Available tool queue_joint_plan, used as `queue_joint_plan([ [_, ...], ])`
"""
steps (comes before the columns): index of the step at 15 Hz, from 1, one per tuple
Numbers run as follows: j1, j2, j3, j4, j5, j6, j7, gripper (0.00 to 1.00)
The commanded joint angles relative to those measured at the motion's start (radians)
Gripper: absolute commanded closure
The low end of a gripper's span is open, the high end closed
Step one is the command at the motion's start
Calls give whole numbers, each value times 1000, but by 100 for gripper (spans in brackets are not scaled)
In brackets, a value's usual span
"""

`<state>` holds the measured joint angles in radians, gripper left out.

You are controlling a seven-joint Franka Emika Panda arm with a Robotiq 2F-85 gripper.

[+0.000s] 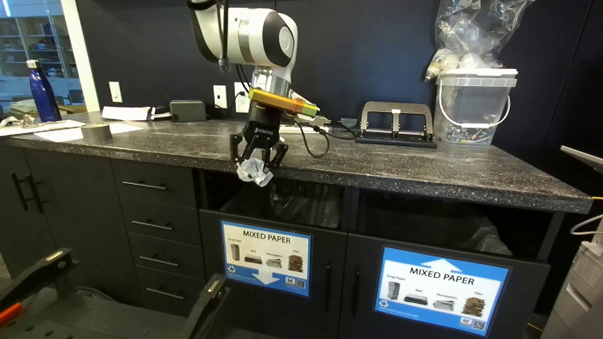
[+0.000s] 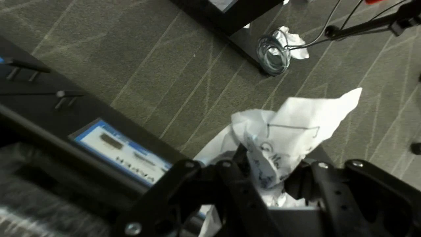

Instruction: Put the tissue into the rubbish bin.

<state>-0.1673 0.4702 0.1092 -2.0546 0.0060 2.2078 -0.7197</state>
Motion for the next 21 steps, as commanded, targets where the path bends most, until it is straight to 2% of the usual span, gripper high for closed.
queue_joint_plan([
  [1, -2, -123, 1, -250, 36, 127, -63, 85],
  [4, -7, -133, -9, -429, 27, 346, -84, 85],
  [8, -27, -4, -14, -454, 4, 666, -81, 84],
  [10, -70, 96, 18, -409, 9, 830, -71, 84],
  [13, -135, 238, 59, -331, -53, 1046, -17, 84],
  [18, -130, 433, 20, -157, -188, 1283, 167, 84],
  [21, -143, 496, 17, -116, -251, 1408, 313, 84],
])
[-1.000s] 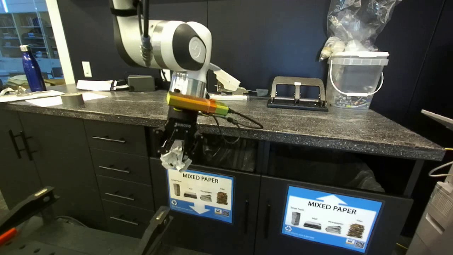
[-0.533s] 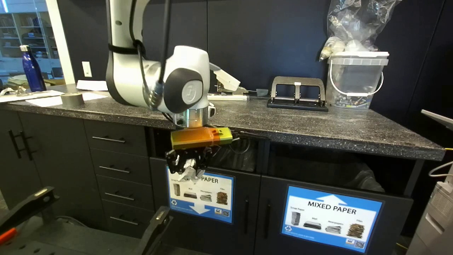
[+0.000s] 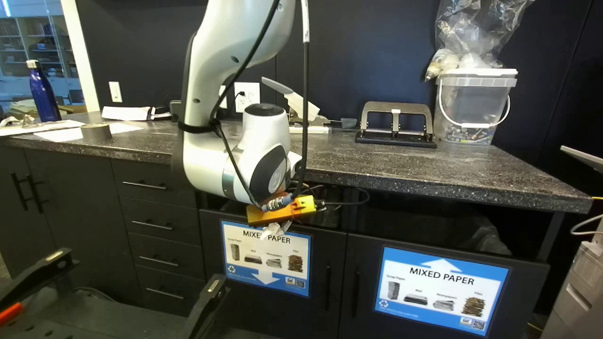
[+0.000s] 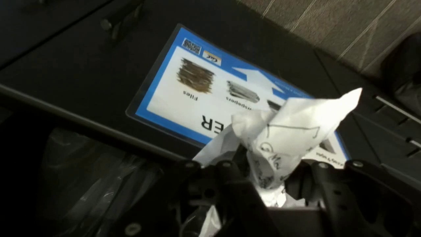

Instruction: Put the tissue into the rubbish bin.

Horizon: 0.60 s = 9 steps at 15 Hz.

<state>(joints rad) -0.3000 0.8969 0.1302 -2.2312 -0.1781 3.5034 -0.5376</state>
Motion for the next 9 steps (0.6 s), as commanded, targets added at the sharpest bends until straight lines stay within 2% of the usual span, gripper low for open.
queue_joint_plan([
  [1, -21, 84, 3, 59, -88, 156, 174, 84],
  [5, 49, 126, -44, 57, -82, 386, 289, 86],
  [7, 78, 146, -61, 75, -83, 441, 320, 86],
  [9, 102, 170, -71, 107, -84, 450, 349, 86],
])
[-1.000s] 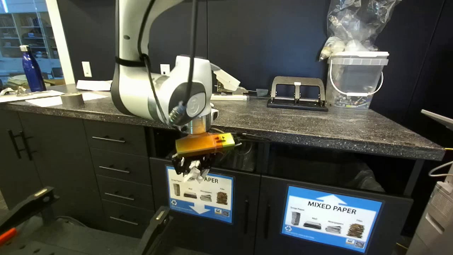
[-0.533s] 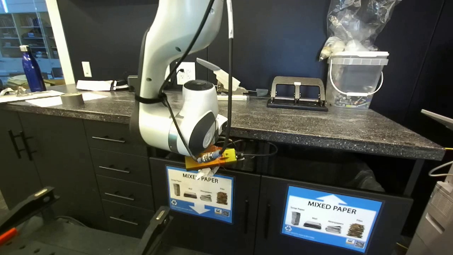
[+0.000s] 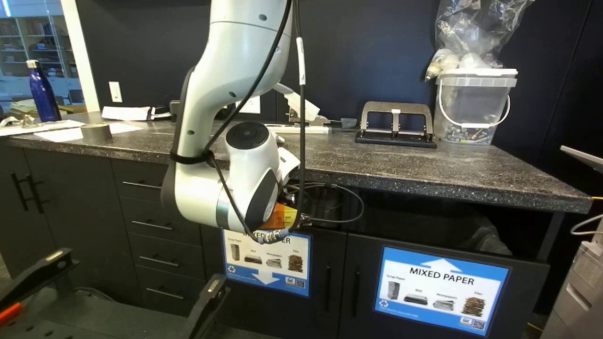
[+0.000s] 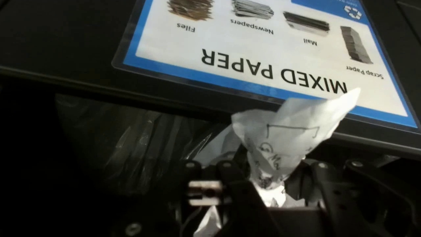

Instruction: Put the tissue into the rubbish bin.

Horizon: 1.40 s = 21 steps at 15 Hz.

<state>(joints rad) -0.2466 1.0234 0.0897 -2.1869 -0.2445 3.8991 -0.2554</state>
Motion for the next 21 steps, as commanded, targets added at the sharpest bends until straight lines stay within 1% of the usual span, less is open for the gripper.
queue_joint_plan([
  [1, 65, 55, -37, 84, -1, 50, 79, 86],
  [4, 97, 105, -46, 153, 25, 46, 114, 86],
  [10, 131, 185, -51, 273, 69, 37, 166, 86],
  [15, 160, 221, -63, 340, 126, 35, 184, 86],
  [19, 175, 236, -68, 369, 165, 35, 193, 87],
  [20, 176, 232, -67, 367, 166, 29, 196, 65],
  [21, 178, 232, -68, 367, 167, 29, 199, 60],
])
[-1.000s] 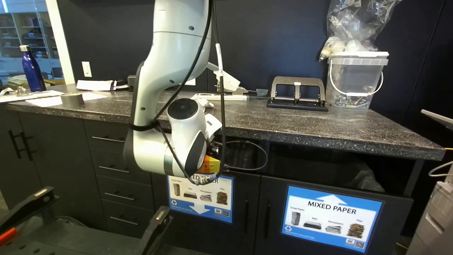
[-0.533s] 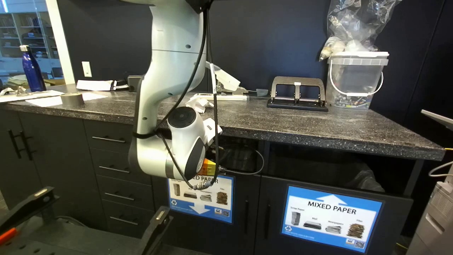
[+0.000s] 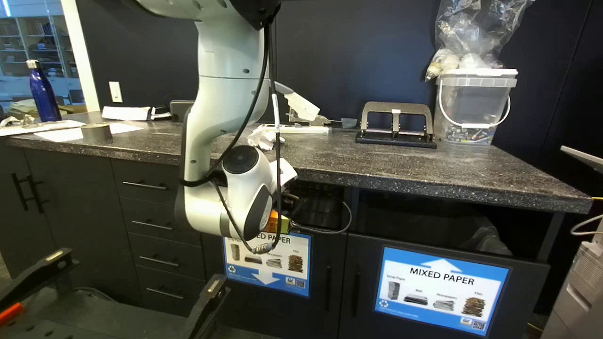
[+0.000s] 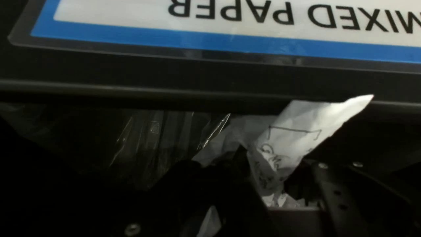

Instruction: Put the tissue into the rubbish bin.

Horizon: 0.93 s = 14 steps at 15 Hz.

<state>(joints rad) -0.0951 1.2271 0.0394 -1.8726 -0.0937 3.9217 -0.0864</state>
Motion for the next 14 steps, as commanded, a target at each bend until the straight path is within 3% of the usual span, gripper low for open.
queue_joint_plan([
  [1, 29, 28, -20, 53, 18, 5, 30, 55],
  [8, 43, 4, -38, 28, 12, -13, 16, 2],
  [14, 64, -116, -66, -125, -32, -125, -5, 0],
])
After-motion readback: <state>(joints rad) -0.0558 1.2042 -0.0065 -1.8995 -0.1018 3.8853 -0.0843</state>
